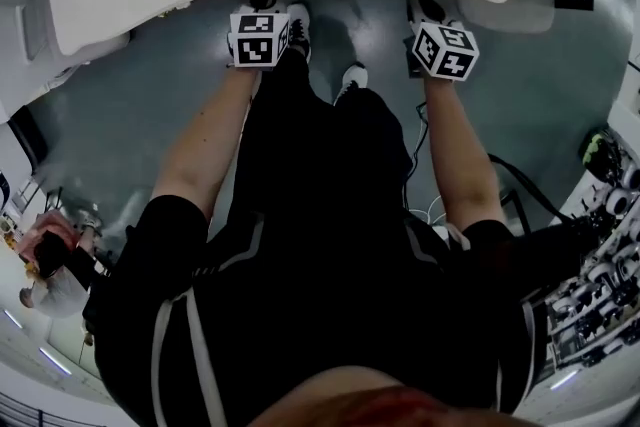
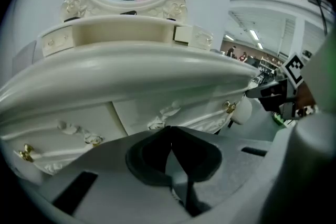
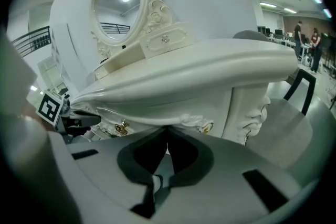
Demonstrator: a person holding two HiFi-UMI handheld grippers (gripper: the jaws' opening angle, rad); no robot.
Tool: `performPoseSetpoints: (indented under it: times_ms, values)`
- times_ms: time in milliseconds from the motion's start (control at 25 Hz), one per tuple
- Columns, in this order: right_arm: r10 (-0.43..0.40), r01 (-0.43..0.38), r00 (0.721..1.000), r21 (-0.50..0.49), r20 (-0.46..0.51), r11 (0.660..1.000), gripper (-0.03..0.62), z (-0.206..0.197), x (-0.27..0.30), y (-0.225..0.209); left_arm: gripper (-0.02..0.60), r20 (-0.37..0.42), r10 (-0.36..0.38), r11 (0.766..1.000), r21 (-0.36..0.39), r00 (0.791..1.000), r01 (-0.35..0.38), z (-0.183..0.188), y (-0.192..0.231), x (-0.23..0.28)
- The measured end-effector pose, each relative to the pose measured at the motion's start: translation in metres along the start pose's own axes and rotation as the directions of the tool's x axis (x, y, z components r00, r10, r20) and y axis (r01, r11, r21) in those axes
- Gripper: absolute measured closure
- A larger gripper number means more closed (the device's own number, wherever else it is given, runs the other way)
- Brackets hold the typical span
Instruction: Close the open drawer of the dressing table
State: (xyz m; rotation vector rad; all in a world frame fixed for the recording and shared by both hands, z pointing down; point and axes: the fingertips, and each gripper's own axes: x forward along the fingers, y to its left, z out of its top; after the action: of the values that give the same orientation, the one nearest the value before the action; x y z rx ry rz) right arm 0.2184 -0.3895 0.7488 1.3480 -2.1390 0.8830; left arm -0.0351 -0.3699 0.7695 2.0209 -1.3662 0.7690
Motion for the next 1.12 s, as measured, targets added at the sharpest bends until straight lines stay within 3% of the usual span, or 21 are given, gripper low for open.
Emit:
performPoseSetpoints:
  times_ms: [120, 400, 640, 880, 1120]
  values:
    - [0.002, -0.002, 1.0, -0.022, -0.002, 1.0, 0.588, 0.0, 0.0, 0.001, 0.577, -0.006, -0.025, 0.998, 0.06, 1.0, 0.025, -0.002, 0.0, 0.007]
    - [0.001, -0.001, 1.0, 0.008, 0.017, 1.0, 0.588, 0.0, -0.001, -0.001, 0.577, 0.012, -0.03, 0.999, 0.039, 0.999, 0.029, 0.001, -0.002, 0.006]
    - [0.01, -0.009, 1.0, -0.079, 0.017, 0.997, 0.589, 0.004, -0.01, 0.005, 0.577, 0.035, -0.054, 0.996, 0.072, 0.998, 0.051, 0.009, -0.008, -0.014]
    - [0.029, -0.03, 0.999, -0.054, -0.03, 0.998, 0.589, -0.013, -0.045, 0.017, 0.577, 0.091, -0.052, 0.998, 0.04, 0.994, 0.049, 0.015, -0.035, -0.061]
    - [0.075, -0.071, 0.996, -0.097, 0.042, 0.993, 0.589, 0.012, -0.095, 0.034, 0.577, 0.21, -0.077, 0.997, 0.032, 0.975, 0.072, 0.05, -0.072, -0.108]
